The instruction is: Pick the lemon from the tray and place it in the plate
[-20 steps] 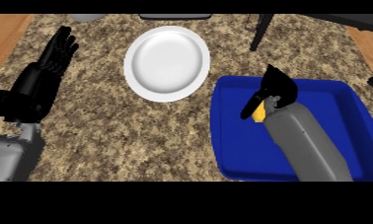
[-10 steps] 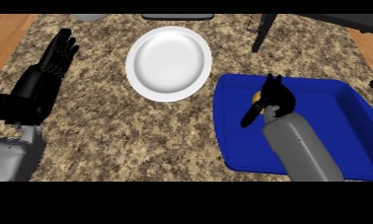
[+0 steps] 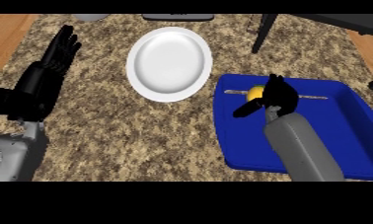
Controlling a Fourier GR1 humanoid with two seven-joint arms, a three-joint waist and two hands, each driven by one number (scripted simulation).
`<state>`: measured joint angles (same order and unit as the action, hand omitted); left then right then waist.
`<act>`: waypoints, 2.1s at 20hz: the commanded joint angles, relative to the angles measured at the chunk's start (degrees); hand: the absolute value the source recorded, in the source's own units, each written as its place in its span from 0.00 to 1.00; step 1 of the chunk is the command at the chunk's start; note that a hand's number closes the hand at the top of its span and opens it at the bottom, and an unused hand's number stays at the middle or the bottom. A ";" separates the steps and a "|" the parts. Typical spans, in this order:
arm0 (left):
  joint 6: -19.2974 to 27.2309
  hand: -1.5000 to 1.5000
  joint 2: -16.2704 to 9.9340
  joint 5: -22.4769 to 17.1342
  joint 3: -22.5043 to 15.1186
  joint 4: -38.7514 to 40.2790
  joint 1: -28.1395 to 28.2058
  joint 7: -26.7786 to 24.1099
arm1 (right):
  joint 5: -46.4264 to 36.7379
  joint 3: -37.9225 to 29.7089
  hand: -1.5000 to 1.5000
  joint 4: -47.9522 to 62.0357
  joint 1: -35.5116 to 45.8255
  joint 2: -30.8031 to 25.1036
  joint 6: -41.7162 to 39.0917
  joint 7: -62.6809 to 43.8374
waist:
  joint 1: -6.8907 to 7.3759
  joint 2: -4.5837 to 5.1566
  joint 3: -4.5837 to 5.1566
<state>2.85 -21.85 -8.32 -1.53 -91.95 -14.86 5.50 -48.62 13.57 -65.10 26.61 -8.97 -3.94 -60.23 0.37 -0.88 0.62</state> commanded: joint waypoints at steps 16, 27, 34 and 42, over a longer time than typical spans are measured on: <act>-2.58 0.50 1.71 -0.26 -1.66 -0.96 -3.49 -0.36 | 1.23 4.27 1.00 4.67 17.54 -20.20 -3.33 57.11 | 6.58 4.19 -1.17; -1.79 0.50 2.40 0.82 -2.30 -0.22 -4.30 0.59 | 23.55 -7.15 1.00 14.02 26.78 -22.57 -14.97 97.02 | 5.27 3.04 -0.92; -0.46 0.50 3.66 2.40 -2.52 -0.04 -3.53 -0.43 | 21.04 -5.19 1.00 29.50 35.62 -17.84 -18.31 107.90 | 4.47 2.37 -0.70; -2.97 0.50 1.86 0.77 -0.10 1.81 -5.23 0.89 | 20.28 -5.00 1.00 40.27 46.80 -5.98 -16.77 103.69 | 3.45 1.96 -0.61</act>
<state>0.57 -19.62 -6.96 -2.37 -90.02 -19.78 5.72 -27.97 8.28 -29.50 69.64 -20.87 -20.20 43.52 4.32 1.37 -0.03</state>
